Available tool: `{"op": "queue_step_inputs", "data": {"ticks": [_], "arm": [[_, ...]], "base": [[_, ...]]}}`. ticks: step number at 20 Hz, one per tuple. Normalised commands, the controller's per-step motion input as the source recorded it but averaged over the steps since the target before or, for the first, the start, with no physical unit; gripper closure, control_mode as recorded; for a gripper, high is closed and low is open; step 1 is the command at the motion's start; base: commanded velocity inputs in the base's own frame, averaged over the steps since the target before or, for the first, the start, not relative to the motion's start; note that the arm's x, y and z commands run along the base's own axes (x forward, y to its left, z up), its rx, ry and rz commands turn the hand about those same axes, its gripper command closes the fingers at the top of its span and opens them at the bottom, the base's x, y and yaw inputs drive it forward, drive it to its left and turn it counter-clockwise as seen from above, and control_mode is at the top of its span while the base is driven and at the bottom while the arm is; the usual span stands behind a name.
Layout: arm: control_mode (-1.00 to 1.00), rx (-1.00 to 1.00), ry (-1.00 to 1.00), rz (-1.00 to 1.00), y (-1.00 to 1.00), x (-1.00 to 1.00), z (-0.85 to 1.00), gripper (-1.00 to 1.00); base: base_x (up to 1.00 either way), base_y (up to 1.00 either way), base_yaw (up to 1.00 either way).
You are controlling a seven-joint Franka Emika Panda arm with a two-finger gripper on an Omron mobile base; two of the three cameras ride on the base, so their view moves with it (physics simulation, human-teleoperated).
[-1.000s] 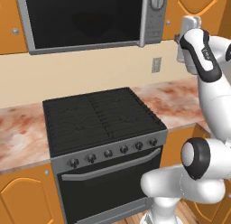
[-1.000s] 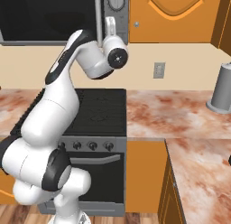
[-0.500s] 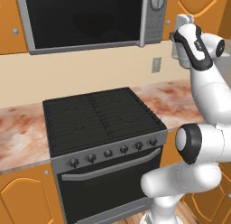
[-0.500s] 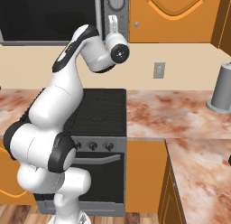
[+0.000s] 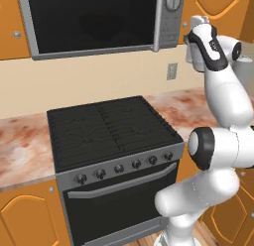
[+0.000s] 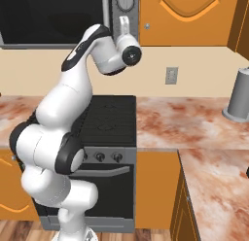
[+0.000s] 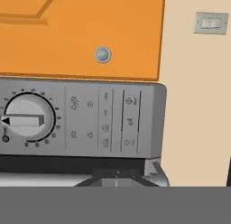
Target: Pick the tomato from the sink and place it in the bowl. Then pick the bowl and place it in the microwave. Then close the microwave door and press the start button.
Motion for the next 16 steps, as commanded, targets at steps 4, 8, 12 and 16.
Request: {"op": "queue_step_inputs", "data": {"ticks": [4, 8, 12, 16], "arm": [[-1.0, 0.0, 0.0, 0.0, -0.04, 0.29, -0.08, 1.0], [-1.0, 0.0, 0.0, 0.0, -0.06, 0.31, -0.11, 1.0], [-1.0, 0.0, 0.01, 0.0, -0.16, 0.4, -0.16, 1.0], [-1.0, 0.01, 0.02, 0.0, -0.22, 0.44, -0.14, 1.0]], "base": [[0.0, 0.0, 0.0], [0.0, 0.0, 0.0], [0.0, 0.0, 0.0], [0.0, 0.0, 0.0]]}}
